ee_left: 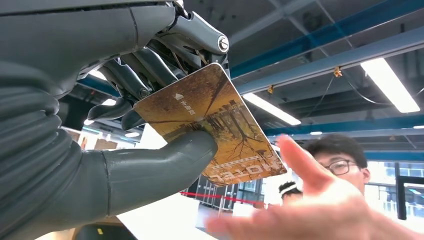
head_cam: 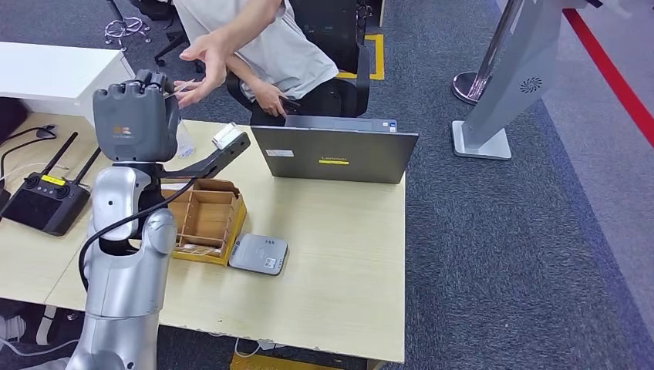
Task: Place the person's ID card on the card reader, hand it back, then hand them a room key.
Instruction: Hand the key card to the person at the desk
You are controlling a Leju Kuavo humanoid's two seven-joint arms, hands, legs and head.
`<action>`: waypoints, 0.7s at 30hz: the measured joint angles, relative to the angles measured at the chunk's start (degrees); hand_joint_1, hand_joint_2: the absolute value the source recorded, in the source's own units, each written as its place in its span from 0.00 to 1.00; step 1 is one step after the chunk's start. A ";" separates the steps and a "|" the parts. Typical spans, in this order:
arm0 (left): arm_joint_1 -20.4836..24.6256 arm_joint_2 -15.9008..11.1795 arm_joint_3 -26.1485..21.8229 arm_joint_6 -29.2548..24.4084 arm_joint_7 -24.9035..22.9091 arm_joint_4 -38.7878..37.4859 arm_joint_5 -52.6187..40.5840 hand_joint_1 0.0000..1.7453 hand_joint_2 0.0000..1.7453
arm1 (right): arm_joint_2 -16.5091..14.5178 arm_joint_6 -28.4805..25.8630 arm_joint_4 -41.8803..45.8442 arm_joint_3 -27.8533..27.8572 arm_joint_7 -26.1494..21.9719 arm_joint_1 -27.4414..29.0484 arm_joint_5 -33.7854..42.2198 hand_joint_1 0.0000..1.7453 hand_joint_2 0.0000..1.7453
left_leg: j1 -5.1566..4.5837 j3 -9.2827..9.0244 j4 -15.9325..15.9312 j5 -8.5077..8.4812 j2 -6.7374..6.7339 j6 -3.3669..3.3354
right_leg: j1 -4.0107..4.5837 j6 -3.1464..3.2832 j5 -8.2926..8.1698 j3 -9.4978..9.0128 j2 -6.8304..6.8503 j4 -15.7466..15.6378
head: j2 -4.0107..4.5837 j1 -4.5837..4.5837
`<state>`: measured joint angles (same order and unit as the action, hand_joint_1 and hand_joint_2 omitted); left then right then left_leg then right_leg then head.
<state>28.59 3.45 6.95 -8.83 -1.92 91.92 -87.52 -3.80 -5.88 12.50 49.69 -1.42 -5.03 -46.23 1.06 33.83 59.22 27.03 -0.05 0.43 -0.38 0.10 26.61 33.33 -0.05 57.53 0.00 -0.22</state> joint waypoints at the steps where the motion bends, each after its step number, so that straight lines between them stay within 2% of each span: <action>1: 0.38 0.10 0.00 0.20 -0.09 -0.29 0.00 1.00 1.00 | -0.01 0.00 0.00 0.10 -0.02 -0.01 -0.01 0.00 0.00 | 0.00 0.00 0.00 0.00 0.00 0.00 | 0.00 0.00 0.00 0.00 0.00 0.00 | 0.00 0.01; 2: 0.70 0.20 0.00 0.37 -0.18 -0.55 0.00 1.00 1.00 | -0.03 0.00 0.00 0.22 0.00 -0.02 -0.03 0.00 0.00 | 0.00 0.00 0.00 0.00 0.00 0.00 | 0.00 0.00 0.00 0.00 0.00 0.00 | 0.00 0.01; 6: 1.44 0.54 0.04 1.42 -0.26 -1.29 0.00 0.00 1.00 | -0.05 -0.02 0.00 0.71 0.42 -0.04 -0.04 0.00 0.00 | 0.00 0.00 0.00 0.01 -0.01 -0.01 | 0.00 0.00 0.00 0.02 -0.01 0.00 | 0.00 0.00; 15: 1.02 1.66 2.55 2.02 0.49 -1.53 0.07 0.00 1.00 | -0.07 -0.15 0.00 1.83 0.68 -0.06 0.03 0.00 0.00 | 0.00 0.00 0.00 0.00 -0.01 0.00 | 0.00 0.00 0.00 0.02 -0.01 0.00 | 0.00 0.01; 21: -2.65 0.57 6.64 1.97 2.03 1.70 1.52 0.00 1.00 | -0.36 -0.50 0.02 3.47 0.57 -0.04 0.50 0.00 0.00 | 0.00 0.03 -0.01 0.03 -0.02 -0.01 | 0.00 0.00 0.01 0.02 -0.01 0.00 | 0.00 0.01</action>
<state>25.94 4.03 13.59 -6.85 0.11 93.62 -85.99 -4.16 -6.38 12.52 53.16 -0.85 -5.07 -45.73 1.06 33.87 59.21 27.05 -0.07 0.41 -0.38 0.10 26.62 33.35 -0.06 57.53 0.00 -0.22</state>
